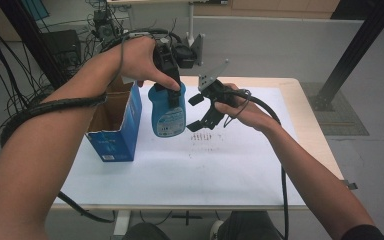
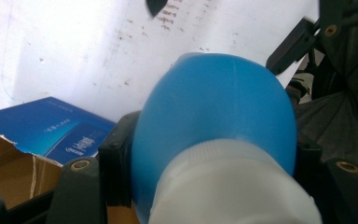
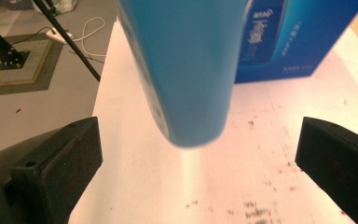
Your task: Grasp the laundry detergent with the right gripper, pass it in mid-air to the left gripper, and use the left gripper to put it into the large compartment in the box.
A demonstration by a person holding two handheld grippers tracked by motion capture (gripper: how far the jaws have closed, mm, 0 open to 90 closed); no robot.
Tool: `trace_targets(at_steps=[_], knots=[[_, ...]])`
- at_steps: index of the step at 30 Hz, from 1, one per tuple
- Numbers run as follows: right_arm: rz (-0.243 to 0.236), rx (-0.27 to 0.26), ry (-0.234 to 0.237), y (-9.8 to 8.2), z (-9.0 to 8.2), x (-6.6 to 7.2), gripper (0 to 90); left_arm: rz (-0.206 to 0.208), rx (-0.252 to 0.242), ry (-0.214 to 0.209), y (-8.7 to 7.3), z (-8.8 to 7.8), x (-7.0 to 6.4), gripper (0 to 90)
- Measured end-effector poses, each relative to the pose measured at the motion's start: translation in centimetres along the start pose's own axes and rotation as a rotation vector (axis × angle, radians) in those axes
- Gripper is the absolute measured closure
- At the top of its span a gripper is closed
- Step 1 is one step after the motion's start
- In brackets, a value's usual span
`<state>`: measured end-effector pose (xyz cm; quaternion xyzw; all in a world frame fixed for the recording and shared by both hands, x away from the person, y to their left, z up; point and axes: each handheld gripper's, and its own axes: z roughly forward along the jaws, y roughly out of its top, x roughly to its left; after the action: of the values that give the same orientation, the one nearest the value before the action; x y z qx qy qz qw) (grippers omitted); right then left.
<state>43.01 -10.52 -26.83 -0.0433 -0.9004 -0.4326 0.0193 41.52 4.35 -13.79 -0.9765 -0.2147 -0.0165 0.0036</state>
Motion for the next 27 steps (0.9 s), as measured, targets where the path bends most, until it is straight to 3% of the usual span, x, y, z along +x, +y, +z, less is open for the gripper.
trace_targets(at_steps=[3,8,11,13,18,22,27], knots=[[0.023,0.018,-0.04,-0.8,-0.8,0.3,0.3,-0.027,-0.002,0.006,-0.2,-0.3,0.0,36.4],[0.092,0.119,-0.141,-1.9,-2.1,1.0,0.3,-0.081,-0.002,0.006,-0.5,-1.1,0.2,36.4],[0.126,0.185,-0.184,-2.6,-3.2,1.3,0.3,-0.148,-0.003,-0.009,-0.9,-1.8,0.5,36.4],[0.157,0.195,-0.199,-3.2,-4.0,1.5,0.3,-0.177,-0.007,-0.011,-1.2,-2.1,0.7,36.3],[0.179,0.239,-0.254,-4.5,-6.1,2.1,0.3,-0.267,-0.004,0.01,-2.1,-3.4,1.4,36.3],[0.192,0.263,-0.291,-5.4,-7.7,2.7,0.3,-0.382,0.005,0.02,-3.0,-4.6,2.3,36.4],[0.197,0.298,-0.322,-6.3,-9.6,3.4,0.3,-0.604,-0.048,0.011,-4.9,-6.8,3.9,36.3]])
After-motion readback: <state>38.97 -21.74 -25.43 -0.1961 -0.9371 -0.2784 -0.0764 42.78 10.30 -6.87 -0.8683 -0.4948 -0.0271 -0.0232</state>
